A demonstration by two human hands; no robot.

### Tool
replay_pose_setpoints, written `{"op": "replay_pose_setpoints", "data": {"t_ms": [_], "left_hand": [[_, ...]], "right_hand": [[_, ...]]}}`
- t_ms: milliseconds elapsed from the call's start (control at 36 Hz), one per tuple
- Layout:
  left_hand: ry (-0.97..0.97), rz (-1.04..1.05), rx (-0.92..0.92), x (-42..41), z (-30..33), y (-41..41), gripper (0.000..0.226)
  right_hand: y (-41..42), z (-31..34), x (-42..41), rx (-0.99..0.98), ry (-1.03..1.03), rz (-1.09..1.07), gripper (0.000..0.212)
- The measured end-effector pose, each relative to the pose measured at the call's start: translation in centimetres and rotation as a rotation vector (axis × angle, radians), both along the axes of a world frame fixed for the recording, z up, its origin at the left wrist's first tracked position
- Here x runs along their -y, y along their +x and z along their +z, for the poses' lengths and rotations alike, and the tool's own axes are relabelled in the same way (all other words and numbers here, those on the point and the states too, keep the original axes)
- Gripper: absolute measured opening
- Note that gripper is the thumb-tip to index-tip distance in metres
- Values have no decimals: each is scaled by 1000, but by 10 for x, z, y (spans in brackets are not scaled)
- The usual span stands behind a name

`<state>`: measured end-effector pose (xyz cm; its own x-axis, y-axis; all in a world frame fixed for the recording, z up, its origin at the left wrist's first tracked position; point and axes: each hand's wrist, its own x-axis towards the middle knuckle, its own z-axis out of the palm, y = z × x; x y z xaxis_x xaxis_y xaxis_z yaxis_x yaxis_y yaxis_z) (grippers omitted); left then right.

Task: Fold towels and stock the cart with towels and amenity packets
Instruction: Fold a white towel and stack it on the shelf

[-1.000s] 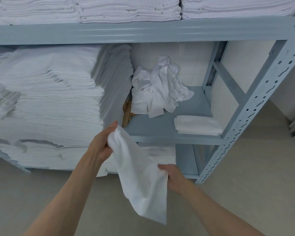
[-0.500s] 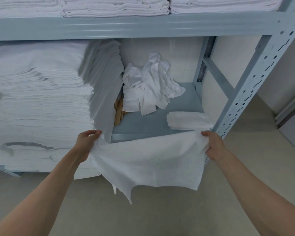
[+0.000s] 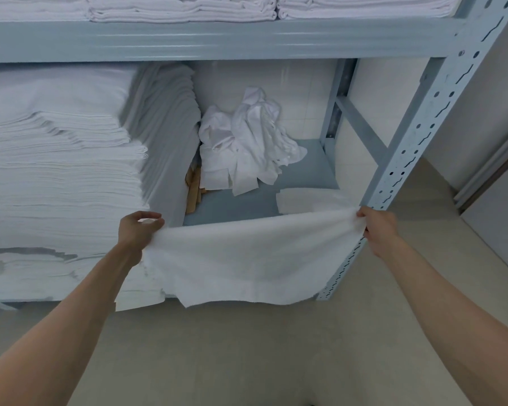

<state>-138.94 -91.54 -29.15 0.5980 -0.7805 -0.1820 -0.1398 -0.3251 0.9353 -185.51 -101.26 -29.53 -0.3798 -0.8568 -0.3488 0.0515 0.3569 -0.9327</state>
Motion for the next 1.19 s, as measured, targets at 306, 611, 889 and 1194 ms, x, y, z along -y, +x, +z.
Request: {"op": "replay_pose_setpoints", "data": {"t_ms": [306, 611, 889, 1194], "left_hand": [[-61, 90, 118, 12, 8, -7, 25], [11, -106, 548, 14, 5, -24, 28], [-101, -57, 212, 18, -1, -27, 40], [-77, -312, -18, 13, 20, -41, 42]], "right_hand": [[-32, 2, -1, -7, -53, -21, 35], [-56, 1, -6, -126, -150, 27, 37], [-69, -2, -14, -135, -141, 19, 34], [-77, -1, -10, 46, -85, 79, 21]]}}
